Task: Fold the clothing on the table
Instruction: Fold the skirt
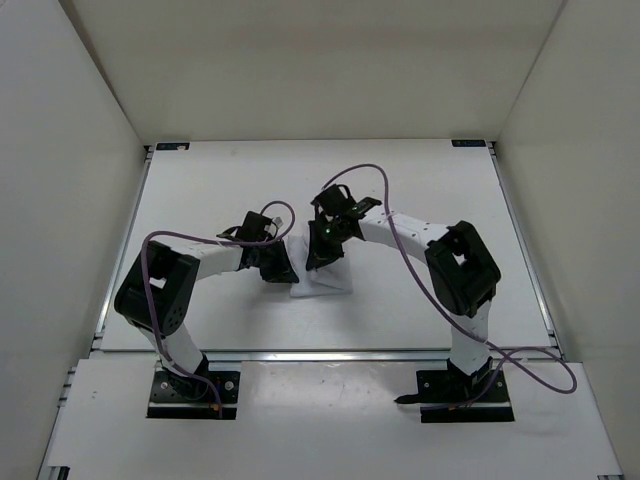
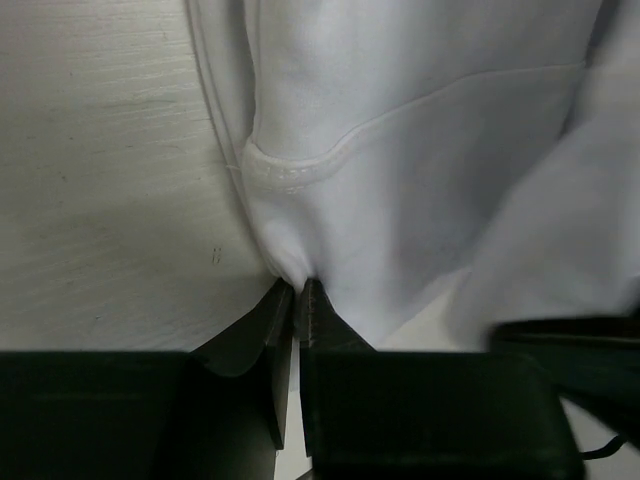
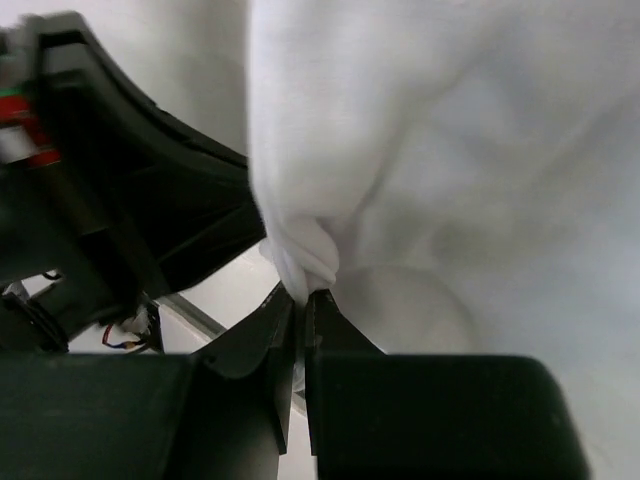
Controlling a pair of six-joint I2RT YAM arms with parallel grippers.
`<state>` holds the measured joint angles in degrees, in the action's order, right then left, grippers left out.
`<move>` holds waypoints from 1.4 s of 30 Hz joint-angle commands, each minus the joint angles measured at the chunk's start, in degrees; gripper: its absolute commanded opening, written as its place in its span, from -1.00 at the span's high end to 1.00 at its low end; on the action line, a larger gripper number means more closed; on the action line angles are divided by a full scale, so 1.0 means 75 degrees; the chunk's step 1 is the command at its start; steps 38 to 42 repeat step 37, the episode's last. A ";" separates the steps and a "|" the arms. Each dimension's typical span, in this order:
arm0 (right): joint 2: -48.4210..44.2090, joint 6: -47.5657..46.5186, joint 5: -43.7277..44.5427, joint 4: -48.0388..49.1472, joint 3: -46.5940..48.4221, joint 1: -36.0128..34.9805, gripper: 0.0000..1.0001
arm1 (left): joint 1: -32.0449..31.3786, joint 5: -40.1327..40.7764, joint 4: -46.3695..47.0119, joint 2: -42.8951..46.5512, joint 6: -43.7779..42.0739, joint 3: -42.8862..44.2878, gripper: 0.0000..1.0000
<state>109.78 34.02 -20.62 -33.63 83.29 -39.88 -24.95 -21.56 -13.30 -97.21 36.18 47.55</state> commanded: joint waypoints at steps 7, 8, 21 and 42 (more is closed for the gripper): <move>0.1125 0.0258 -0.1141 0.1062 0.0156 -0.0612 1.00 | 0.0163 0.0145 -0.0196 0.0000 -0.0125 -0.0597 0.59; 0.1206 0.0245 -0.1176 0.1027 0.0203 -0.0705 0.99 | 0.0197 0.0156 -0.0230 -0.0023 -0.0172 -0.0679 0.55; -0.2163 0.0560 -0.0836 0.1517 -0.1431 -0.0367 0.11 | 0.1555 -0.1519 0.1550 0.2246 0.1922 -0.2271 -0.17; -0.5697 0.0762 -0.1236 0.2835 -0.4719 0.1170 -0.99 | 0.2002 0.0178 -0.0264 0.4664 0.1482 -0.2052 -0.17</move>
